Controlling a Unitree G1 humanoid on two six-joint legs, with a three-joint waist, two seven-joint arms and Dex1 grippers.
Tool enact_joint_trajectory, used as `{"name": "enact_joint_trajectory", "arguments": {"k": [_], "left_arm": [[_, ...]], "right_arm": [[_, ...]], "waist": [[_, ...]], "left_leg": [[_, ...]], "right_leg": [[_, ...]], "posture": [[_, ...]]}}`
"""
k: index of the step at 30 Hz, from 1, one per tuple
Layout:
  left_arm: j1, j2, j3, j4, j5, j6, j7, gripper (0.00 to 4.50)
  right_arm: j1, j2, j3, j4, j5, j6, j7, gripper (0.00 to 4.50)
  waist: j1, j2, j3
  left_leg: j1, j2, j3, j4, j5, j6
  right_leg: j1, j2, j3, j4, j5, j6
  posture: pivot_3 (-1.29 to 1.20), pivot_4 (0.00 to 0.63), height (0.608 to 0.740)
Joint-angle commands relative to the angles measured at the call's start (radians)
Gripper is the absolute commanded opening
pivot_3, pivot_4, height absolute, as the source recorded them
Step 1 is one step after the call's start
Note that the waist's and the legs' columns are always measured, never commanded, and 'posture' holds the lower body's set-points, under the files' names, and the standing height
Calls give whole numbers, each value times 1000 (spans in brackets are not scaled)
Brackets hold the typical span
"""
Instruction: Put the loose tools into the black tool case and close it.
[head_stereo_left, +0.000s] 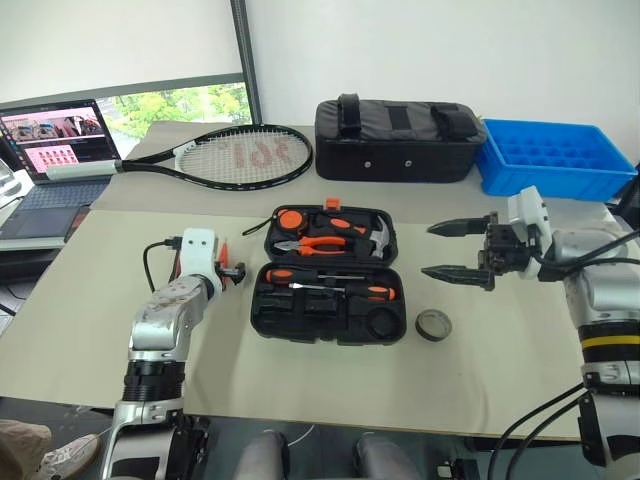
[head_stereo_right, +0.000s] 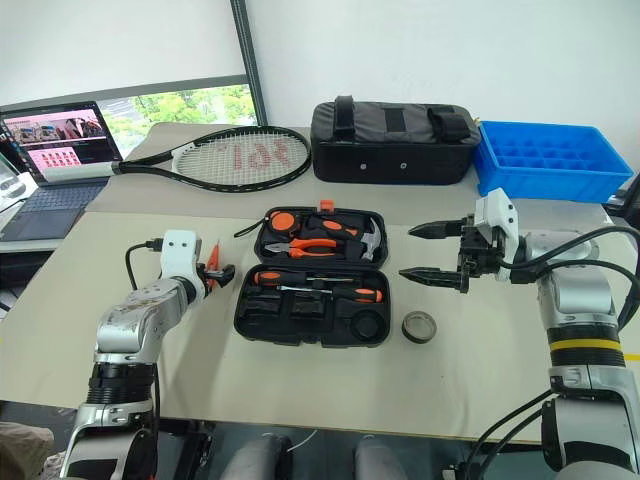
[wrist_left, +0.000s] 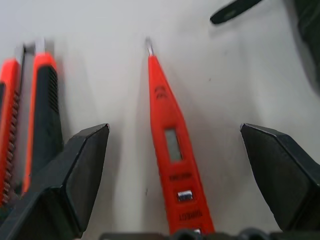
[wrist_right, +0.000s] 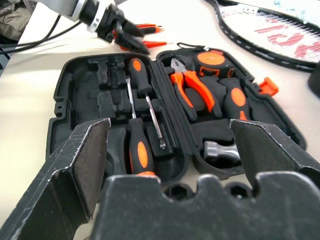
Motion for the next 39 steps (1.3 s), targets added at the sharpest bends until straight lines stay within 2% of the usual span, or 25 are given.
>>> {"name": "enact_joint_trajectory", "arguments": {"k": [1, 2, 3, 5, 7, 9, 10, 12, 16, 22, 24, 27, 32, 39], "left_arm": [[-6, -18, 16, 0, -11, 28, 6, 3430], [-2, -17, 16, 3, -1, 25, 9, 3228], [0, -17, 17, 4, 3, 24, 12, 2582], [0, -20, 25, 3, 9, 21, 19, 2113], [1, -22, 28, 1, 12, 10, 22, 1407], [-11, -31, 50, 5, 17, -67, 37, 683], [-13, -27, 51, 2, 25, -100, 38, 471], [-11, 7, 34, -12, 51, -171, 20, 484], [-10, 53, 26, -58, 7, -261, -108, 484], [21, 224, -80, -157, -113, -480, -597, 484], [24, 314, -176, -128, -50, -596, -754, 484], [-11, 386, -303, -45, 48, -769, -900, 484], [-139, 394, -448, 117, 90, -917, -1143, 484], [-271, 353, -513, 336, 178, -1039, -1209, 484]], "right_arm": [[-23, -39, -41, 23, -5, -42, 9, 4500], [-22, -42, -41, 22, -5, -45, 11, 4500], [-21, -46, -40, 23, -4, -47, 11, 4500], [-17, -48, -41, 20, -2, -49, 11, 4500], [-13, -49, -42, 16, 1, -46, 12, 4500], [-9, -44, -47, 11, 3, -42, -3, 4500], [-7, -38, -56, 9, 11, -40, -13, 4500], [4, -36, -68, -4, 40, -23, 0, 4500], [27, -35, -106, -20, 95, -1, 29, 4500], [97, -64, -157, -44, 151, 24, 86, 4500], [123, -77, -167, -57, 162, 35, 99, 4500], [147, -84, -180, -75, 176, 60, 95, 4500], [204, -93, -206, -121, 186, 67, 78, 4500], [256, -95, -240, -184, 205, 91, 52, 4500]], "waist": [[1, 0, 0], [2, 0, 0], [2, 0, 0], [2, 0, 0], [2, 0, 0], [2, 0, 0], [3, 0, 0], [3, 0, 0], [2, 0, 0], [3, 1, 0], [2, 1, 0], [1, 3, 0], [1, 3, 0], [-3, 3, 0]], "left_leg": [[0, 0, 0, 0, 0, 0], [0, 0, 0, 0, 0, 0], [0, -1, 0, 0, 0, 0], [0, -1, 0, 0, 0, -1], [0, -1, 0, 0, 0, -1], [0, -1, 0, 0, 1, -1], [0, -1, 0, 0, 1, -2], [0, -1, 0, 0, 2, -3], [0, -1, 0, -2, 2, -4], [0, -1, 1, -4, 4, -7], [0, -1, 1, -4, 4, -7], [1, 0, 1, -4, 4, -7], [0, 0, 3, -4, 4, -7], [-2, 0, 3, -3, 3, -5]], "right_leg": [[0, 0, 0, 0, 0, 0], [0, 0, 0, 0, 0, 0], [0, -1, 0, 0, 0, 0], [0, -1, 0, 0, 0, 0], [1, -1, 0, 0, 0, 0], [1, -1, 0, 0, 0, 0], [1, -1, 0, 0, 0, 0], [0, -1, -1, -1, 0, 0], [0, -1, 0, -1, 0, 0], [1, -1, -1, -2, 0, 0], [1, -2, 0, -2, 0, 0], [1, 0, 0, -3, 0, 0], [1, 0, 1, -2, 0, 0], [0, 1, 2, -2, 0, 0]], "posture": [[0, 150, 708], [0, 150, 708], [0, 150, 708], [0, 150, 708], [0, 150, 708], [0, 150, 708], [0, 150, 708], [0, 150, 708], [0, 150, 708], [0, 150, 708], [0, 150, 708], [0, 150, 708], [0, 150, 708], [0, 150, 708]]}}
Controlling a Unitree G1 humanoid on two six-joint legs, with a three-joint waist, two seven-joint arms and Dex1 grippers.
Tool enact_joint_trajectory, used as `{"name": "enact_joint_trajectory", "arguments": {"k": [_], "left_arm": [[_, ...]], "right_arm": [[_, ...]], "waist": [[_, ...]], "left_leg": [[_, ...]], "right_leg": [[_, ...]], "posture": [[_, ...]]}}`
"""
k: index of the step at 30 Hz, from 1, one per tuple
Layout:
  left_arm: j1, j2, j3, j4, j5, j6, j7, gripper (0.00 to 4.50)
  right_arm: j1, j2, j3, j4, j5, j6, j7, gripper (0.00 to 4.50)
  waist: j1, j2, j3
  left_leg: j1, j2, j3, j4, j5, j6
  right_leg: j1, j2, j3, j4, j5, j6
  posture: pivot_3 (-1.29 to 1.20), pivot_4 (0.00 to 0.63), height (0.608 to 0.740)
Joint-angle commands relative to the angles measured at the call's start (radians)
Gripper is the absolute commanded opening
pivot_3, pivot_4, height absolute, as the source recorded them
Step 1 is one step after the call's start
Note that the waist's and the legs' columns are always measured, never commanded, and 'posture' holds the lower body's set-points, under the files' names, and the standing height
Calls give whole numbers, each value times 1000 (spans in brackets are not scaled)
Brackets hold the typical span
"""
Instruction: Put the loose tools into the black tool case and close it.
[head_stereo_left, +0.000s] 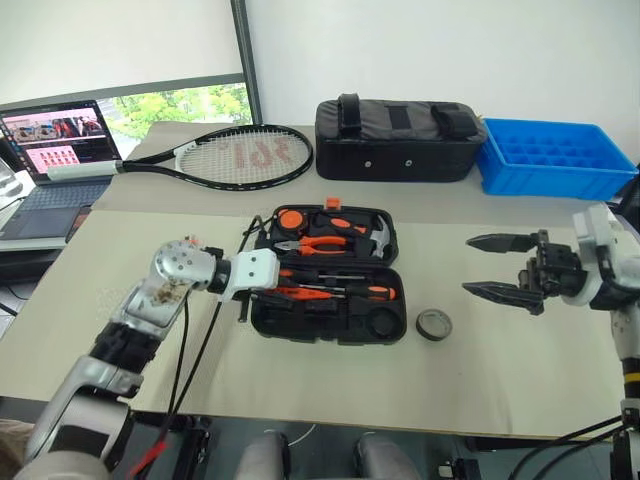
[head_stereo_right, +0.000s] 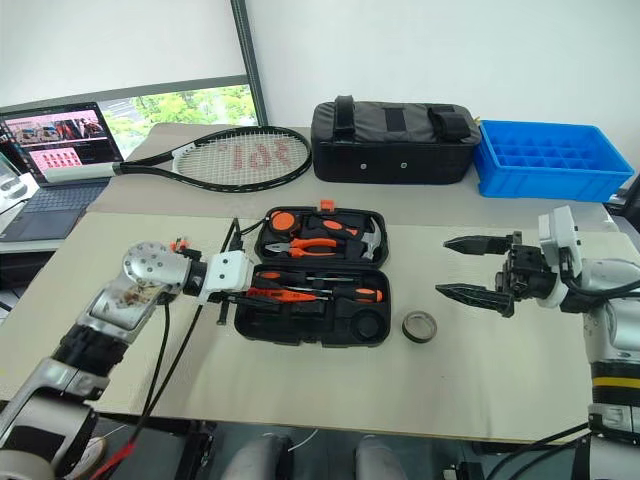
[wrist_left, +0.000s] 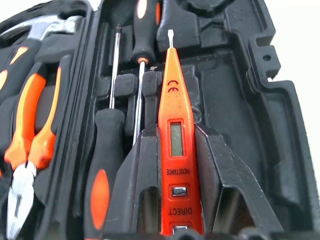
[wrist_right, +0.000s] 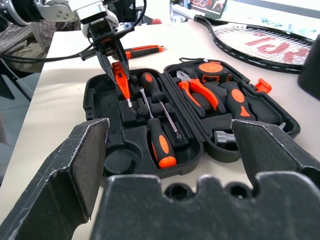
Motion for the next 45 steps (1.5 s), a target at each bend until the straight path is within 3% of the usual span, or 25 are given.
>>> {"name": "enact_joint_trajectory", "arguments": {"k": [1, 26, 28, 36, 40, 41, 45], "left_arm": [[-55, -14, -19, 87, 56, -63, -17, 484], [-22, -34, -45, 69, 147, 63, -5, 484], [-17, -38, -39, 58, 128, 79, -16, 1492], [-42, -69, 34, 57, 87, 59, 55, 4300], [-49, -80, 110, -18, -34, 116, 26, 4300], [-47, -85, 129, -37, -64, 133, 21, 3734], [1, -97, 164, -113, -163, 201, -6, 2336]], "right_arm": [[18, -21, -53, -65, 42, 21, -12, 4500], [42, -22, -64, -92, 54, 25, -19, 4500], [40, -22, -63, -91, 54, 25, -19, 4500], [39, -22, -63, -83, 49, 20, -18, 4500], [38, -20, -63, -78, 43, 10, -21, 4500], [38, -20, -64, -77, 42, 8, -21, 4500], [36, -16, -63, -71, 40, -1, -23, 4500]], "waist": [[0, 0, 0], [-1, 0, 0], [-1, 1, 0], [-2, 1, -1], [2, 1, 0], [2, 1, 0], [3, 1, -1]], "left_leg": [[0, 0, 0, 0, 0, 0], [2, 0, 0, 3, 0, 1], [2, 0, 0, 3, 0, 1], [1, 1, 0, 3, -1, 2], [0, 1, -1, 4, -1, 2], [0, 1, -1, 4, -1, 2], [-1, 1, -1, 4, -1, 2]], "right_leg": [[0, 0, 0, 0, 0, 0], [1, 1, 1, 3, 0, 0], [1, 1, 1, 3, 0, 0], [1, 1, 1, 3, 0, 0], [1, 1, 1, 3, 0, 0], [1, 1, 1, 3, 0, 0], [0, 1, 0, 2, 0, 1]], "posture": [[0, 150, 708], [0, 150, 708], [0, 150, 708], [0, 150, 708], [0, 150, 708], [0, 150, 708], [0, 150, 708]]}}
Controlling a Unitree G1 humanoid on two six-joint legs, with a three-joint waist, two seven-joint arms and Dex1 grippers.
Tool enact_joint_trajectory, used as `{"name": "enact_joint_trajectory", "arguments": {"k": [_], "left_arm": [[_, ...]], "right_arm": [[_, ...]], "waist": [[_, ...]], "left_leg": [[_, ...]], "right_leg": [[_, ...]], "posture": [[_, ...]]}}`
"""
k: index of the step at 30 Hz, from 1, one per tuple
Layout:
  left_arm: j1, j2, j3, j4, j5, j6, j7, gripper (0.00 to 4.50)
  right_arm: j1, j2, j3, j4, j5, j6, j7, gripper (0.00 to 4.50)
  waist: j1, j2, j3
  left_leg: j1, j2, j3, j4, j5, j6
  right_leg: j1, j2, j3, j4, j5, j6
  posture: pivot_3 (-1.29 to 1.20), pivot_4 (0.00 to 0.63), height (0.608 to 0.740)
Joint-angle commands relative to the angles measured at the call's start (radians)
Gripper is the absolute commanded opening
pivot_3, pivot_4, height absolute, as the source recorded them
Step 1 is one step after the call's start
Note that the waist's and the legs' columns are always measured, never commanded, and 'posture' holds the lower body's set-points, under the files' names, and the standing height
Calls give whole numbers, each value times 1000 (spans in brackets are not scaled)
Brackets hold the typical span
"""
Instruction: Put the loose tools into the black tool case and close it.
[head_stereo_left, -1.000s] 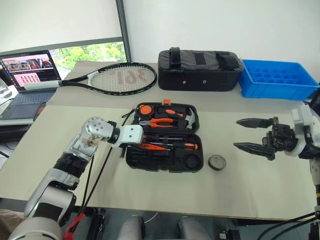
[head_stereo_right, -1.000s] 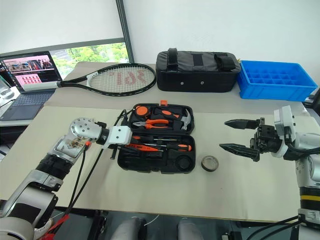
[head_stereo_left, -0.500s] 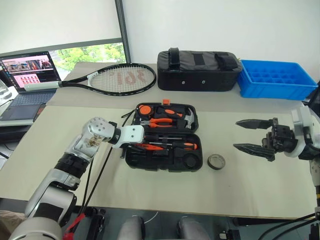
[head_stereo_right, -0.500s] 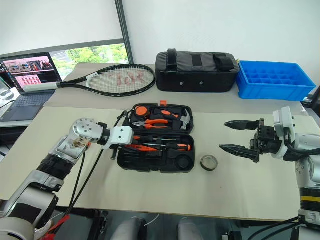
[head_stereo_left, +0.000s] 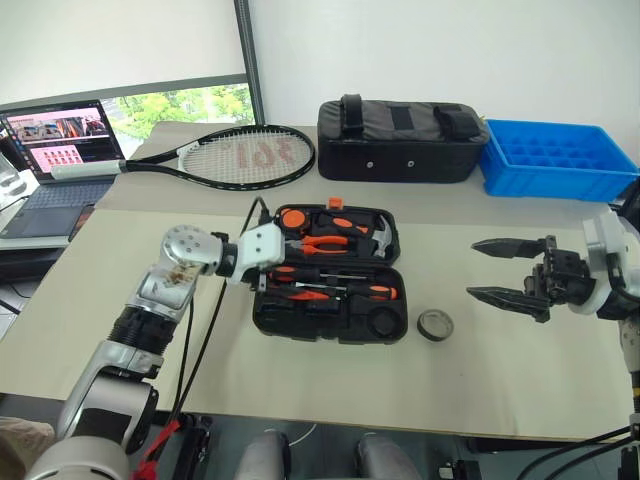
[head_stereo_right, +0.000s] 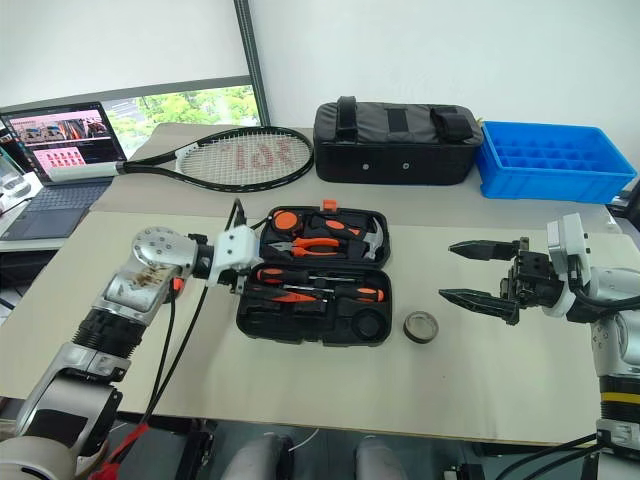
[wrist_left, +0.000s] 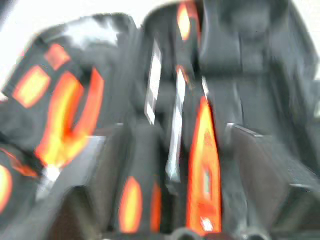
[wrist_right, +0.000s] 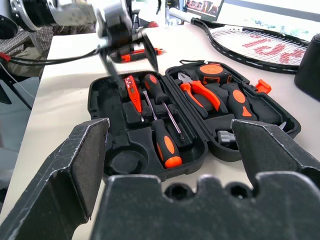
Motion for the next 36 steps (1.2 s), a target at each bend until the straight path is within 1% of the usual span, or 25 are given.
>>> {"name": "enact_joint_trajectory", "arguments": {"k": [1, 4, 6, 11, 14, 21, 24, 27, 29, 30, 31, 32, 35, 36], "left_arm": [[43, -6, 33, -71, -69, 35, -10, 1968], [76, -10, 34, -70, -61, 31, 11, 762], [105, -17, 34, -54, -52, 25, 29, 57], [156, -38, 17, 53, 15, -36, 99, 57], [176, -43, -16, 119, 63, -77, 105, 57], [161, -23, -94, 270, 197, -177, 151, 57], [154, -41, -71, 267, 172, -185, 167, 57], [170, -61, 14, 183, 62, -139, 173, 57], [182, -76, 91, 112, -14, -76, 215, 551], [193, -78, 133, 68, -51, -35, 242, 706], [203, -76, 170, 30, -78, 3, 271, 1082], [211, -73, 201, -4, -95, 43, 307, 1468], [218, -49, 350, -94, -129, 191, 497, 2600], [219, -46, 382, -112, -131, 225, 545, 2899]], "right_arm": [[-21, -7, -28, -9, 10, -26, 0, 4500], [-19, -3, -26, -10, 9, -32, -3, 4500], [-16, 0, -26, -11, 9, -36, -5, 4500], [-2, 5, -30, -17, 13, -44, -10, 4500], [1, 5, -29, -21, 15, -44, -10, 4500], [11, -3, -27, -28, 14, -44, -1, 4500], [17, -3, -26, -36, 18, -40, 1, 4500], [12, -3, -24, -34, 21, -36, 5, 4500], [5, -2, -21, -30, 23, -34, 9, 4500], [-2, 0, -19, -25, 23, -34, 11, 4500], [-8, 1, -16, -21, 23, -34, 12, 4500], [-15, 3, -13, -16, 23, -34, 13, 4500], [-44, 23, 9, -3, 22, -30, 18, 4500], [-49, 27, 15, -1, 20, -29, 21, 4500]], "waist": [[0, 1, 0], [-4, 1, -1], [-5, 1, -1], [-2, 1, -1], [0, 1, -1], [-2, 3, -4], [-6, 6, -6], [-12, 6, -6], [-12, 6, -5], [-12, 6, -5], [-13, 6, -5], [-13, 3, -3], [-15, 1, -2], [-17, 1, -2]], "left_leg": [[0, 0, 0, 0, 0, 0], [1, 0, 0, 0, 0, 0], [1, 1, 0, 0, 0, 0], [1, 0, 0, 0, 0, 0], [1, 0, 0, 0, 0, 0], [3, 0, 0, 0, 0, 0], [5, 0, 0, 0, 0, 0], [4, 0, 1, 0, 0, 0], [4, 0, 1, 0, 0, 0], [3, 0, 1, 0, 0, 0], [2, 0, 0, 0, 0, 0], [2, 0, 0, 0, 0, 0], [1, 1, -1, 1, 0, 0], [1, 1, -1, 1, 0, 0]], "right_leg": [[0, 0, 0, 0, 0, 0], [0, 0, 0, 0, 0, 0], [0, 1, 0, 1, 0, 0], [0, 1, 1, 0, 0, 0], [0, 1, 0, 0, 0, 0], [2, 0, 1, 1, 0, 0], [3, 0, 2, 2, 0, 0], [2, 1, 3, 3, 0, 0], [2, 0, 2, 3, 0, 0], [1, 0, 2, 3, 0, 0], [0, 0, 2, 3, 0, 0], [0, 1, 2, 4, 0, 0], [0, 1, 1, 3, 0, 0], [0, 1, 1, 3, 0, 0]], "posture": [[0, 150, 708], [0, 150, 708], [0, 150, 708], [0, 150, 708], [0, 150, 708], [0, 150, 708], [0, 150, 708], [0, 150, 708], [0, 150, 708], [0, 150, 708], [0, 150, 708], [0, 150, 708], [0, 150, 708], [0, 150, 708]]}}
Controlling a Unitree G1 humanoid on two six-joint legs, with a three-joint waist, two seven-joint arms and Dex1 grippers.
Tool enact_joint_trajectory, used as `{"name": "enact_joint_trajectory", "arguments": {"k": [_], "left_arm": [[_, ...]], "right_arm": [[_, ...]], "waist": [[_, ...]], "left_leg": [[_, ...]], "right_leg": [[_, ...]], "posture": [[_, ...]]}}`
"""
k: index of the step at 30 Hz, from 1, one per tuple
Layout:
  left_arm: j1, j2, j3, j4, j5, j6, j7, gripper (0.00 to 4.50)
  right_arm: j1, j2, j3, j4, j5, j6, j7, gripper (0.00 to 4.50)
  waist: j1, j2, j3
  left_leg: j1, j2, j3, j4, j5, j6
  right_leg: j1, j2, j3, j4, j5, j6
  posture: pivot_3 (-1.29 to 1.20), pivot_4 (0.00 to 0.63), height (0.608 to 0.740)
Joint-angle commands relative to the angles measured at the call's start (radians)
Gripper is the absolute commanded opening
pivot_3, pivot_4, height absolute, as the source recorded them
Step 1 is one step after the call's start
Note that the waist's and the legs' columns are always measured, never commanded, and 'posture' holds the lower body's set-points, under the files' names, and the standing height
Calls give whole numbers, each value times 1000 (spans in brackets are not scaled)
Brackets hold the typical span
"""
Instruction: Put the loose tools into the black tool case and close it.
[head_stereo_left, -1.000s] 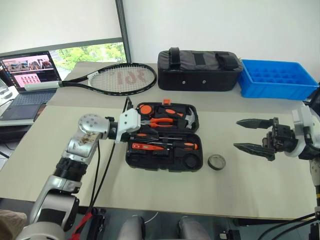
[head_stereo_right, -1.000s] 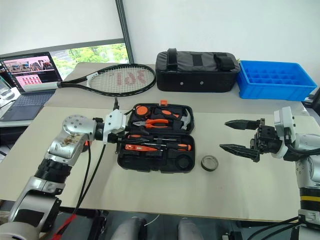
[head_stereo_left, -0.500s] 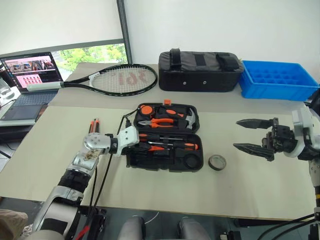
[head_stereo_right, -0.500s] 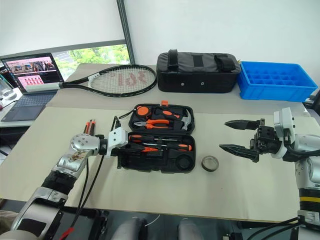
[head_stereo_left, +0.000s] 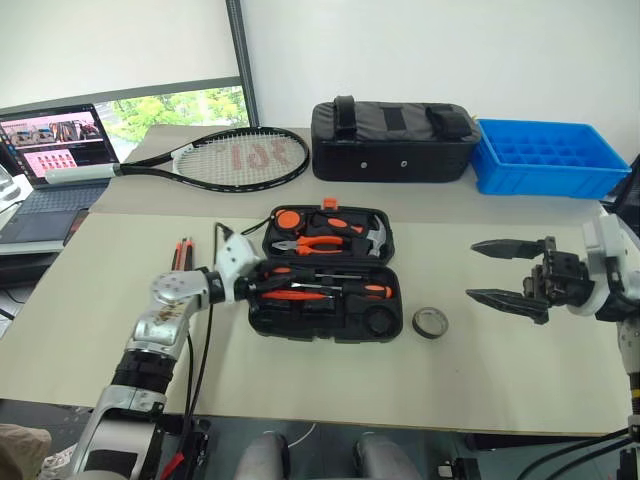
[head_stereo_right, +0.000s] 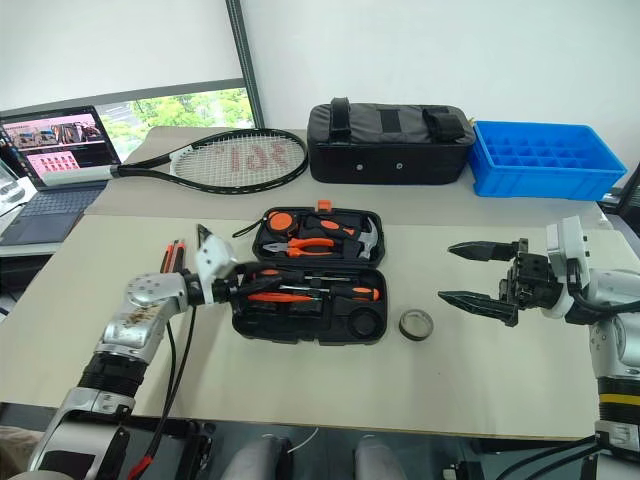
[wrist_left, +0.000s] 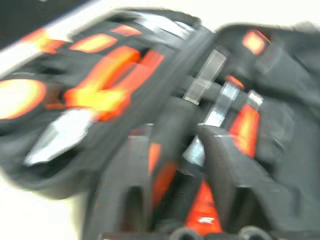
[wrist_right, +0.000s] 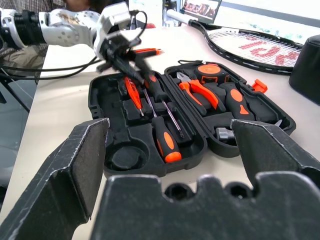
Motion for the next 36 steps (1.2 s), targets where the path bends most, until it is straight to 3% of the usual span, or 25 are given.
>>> {"name": "enact_joint_trajectory", "arguments": {"k": [1, 4, 10, 22, 26, 30, 31, 36], "left_arm": [[-8, 34, 165, -117, -28, 145, 221, 3251], [26, 39, 240, -184, 17, 262, 405, 4426], [149, -10, 286, -313, 61, 476, 634, 4468], [165, -81, 249, -232, 86, 603, 743, 4468], [161, -81, 246, -203, 79, 601, 724, 3438], [157, -96, 264, -184, 70, 584, 737, 1930], [156, -103, 275, -184, 65, 567, 745, 1767], [121, -130, 314, -219, 2, 416, 689, 1777]], "right_arm": [[-37, 15, 12, 1, 16, -1, 16, 4500], [-70, 25, 29, 26, 9, -3, 29, 4500], [-133, 24, 58, 92, -6, -16, 67, 4500], [-178, 15, 73, 126, -17, -19, 98, 4500], [-170, 9, 68, 117, -14, -16, 97, 4500], [-158, 2, 59, 111, -10, -15, 96, 4500], [-155, 1, 57, 108, -8, -14, 95, 4500], [-138, -8, 44, 94, 4, -4, 88, 4500]], "waist": [[-2, 0, 0], [-2, 0, 0], [-2, 0, 0], [16, -1, 0], [15, -1, 0], [12, 0, 0], [11, 0, 0], [14, -1, 1]], "left_leg": [[0, 0, 0, 0, 0, 0], [0, 0, -1, 0, 0, 0], [1, -1, -1, 0, 0, 0], [1, -2, -1, -1, 0, 0], [1, -2, -1, -1, 0, 0], [2, -2, -1, -2, 0, 0], [2, -2, -1, -2, 0, 0], [2, -2, -1, -2, 0, -1]], "right_leg": [[0, 0, 0, 0, 0, 0], [1, 0, -1, 0, 0, 0], [1, -2, -2, 0, 0, 0], [1, -2, -2, -2, 0, 0], [1, -2, -2, -2, 0, 0], [1, -2, -1, -1, 0, 0], [1, -2, -1, -1, 0, 0], [1, -2, -2, -1, 0, 0]], "posture": [[0, 150, 708], [0, 150, 708], [0, 150, 708], [0, 150, 708], [0, 150, 708], [0, 150, 708], [0, 150, 708], [0, 150, 708]]}}
